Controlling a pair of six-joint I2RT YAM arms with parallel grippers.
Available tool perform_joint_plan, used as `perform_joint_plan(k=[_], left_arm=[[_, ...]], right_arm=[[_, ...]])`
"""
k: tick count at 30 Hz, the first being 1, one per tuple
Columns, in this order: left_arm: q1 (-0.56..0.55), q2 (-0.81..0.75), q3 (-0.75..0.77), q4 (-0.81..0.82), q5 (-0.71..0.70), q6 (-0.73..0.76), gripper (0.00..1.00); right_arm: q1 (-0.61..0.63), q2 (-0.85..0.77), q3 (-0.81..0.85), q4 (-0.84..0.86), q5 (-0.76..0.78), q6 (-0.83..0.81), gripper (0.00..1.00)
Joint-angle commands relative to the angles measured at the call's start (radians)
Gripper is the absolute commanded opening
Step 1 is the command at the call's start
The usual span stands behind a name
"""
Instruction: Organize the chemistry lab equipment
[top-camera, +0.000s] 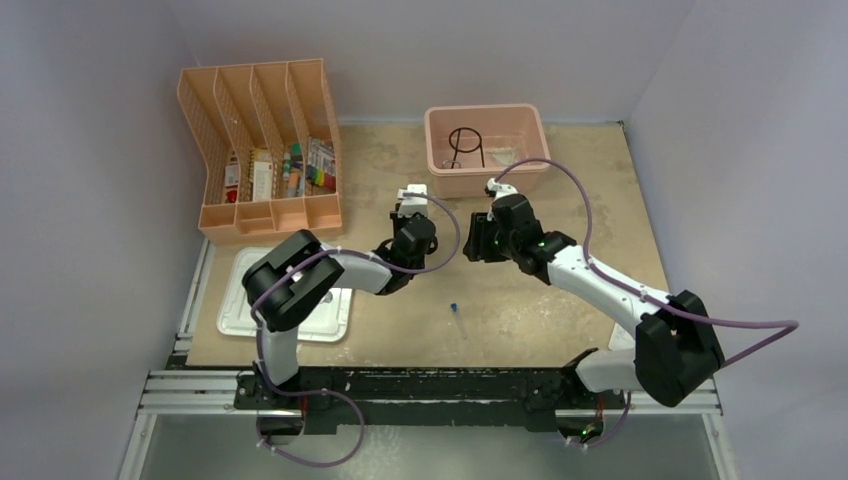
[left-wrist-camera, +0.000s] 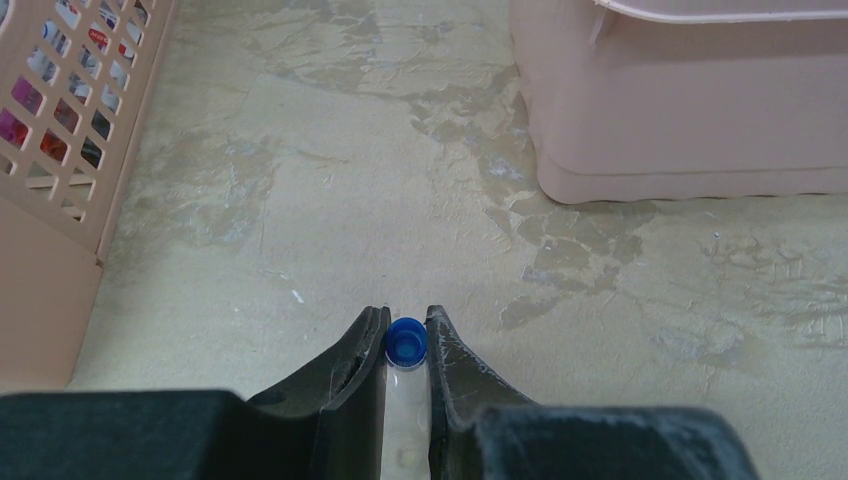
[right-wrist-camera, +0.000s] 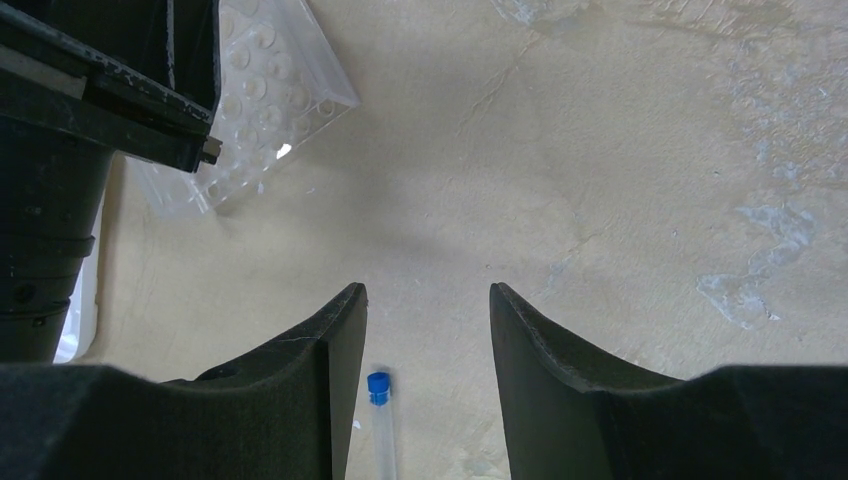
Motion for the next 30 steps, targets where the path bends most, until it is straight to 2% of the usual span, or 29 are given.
perform_joint_plan(k=[1, 6, 13, 17, 24, 30], left_arm=[[0.004, 0.041, 0.032, -0.077, 0.037, 0.025, 0.07], [0.012, 0.018, 0.026, -0.085, 0.059, -0.017, 0.14], [0.048, -0.083, 0.053, -0.181, 0.121, -0.099, 0.38], [0.068, -0.132, 0.083, -0.253, 0.142, -0.133, 0.48], [0.090, -0.235, 0.108, -0.319, 0.235, -0.194, 0.62], [0.121, -0.338, 0.140, -0.474, 0.268, -0.293, 0.68]], right_arm=[[-0.006, -0.022, -0.010, 0.034, -0.015, 0.011, 0.51], [-0.006, -0.021, -0.012, 0.040, -0.020, 0.013, 0.51], [-0.005, -0.026, -0.017, 0.053, -0.024, 0.010, 0.51], [-0.006, -0.034, -0.025, 0.064, -0.024, 0.010, 0.51], [-0.006, -0.050, -0.031, 0.082, -0.024, 0.009, 0.52], [-0.006, -0.027, 0.008, 0.086, -0.044, -0.029, 0.53]])
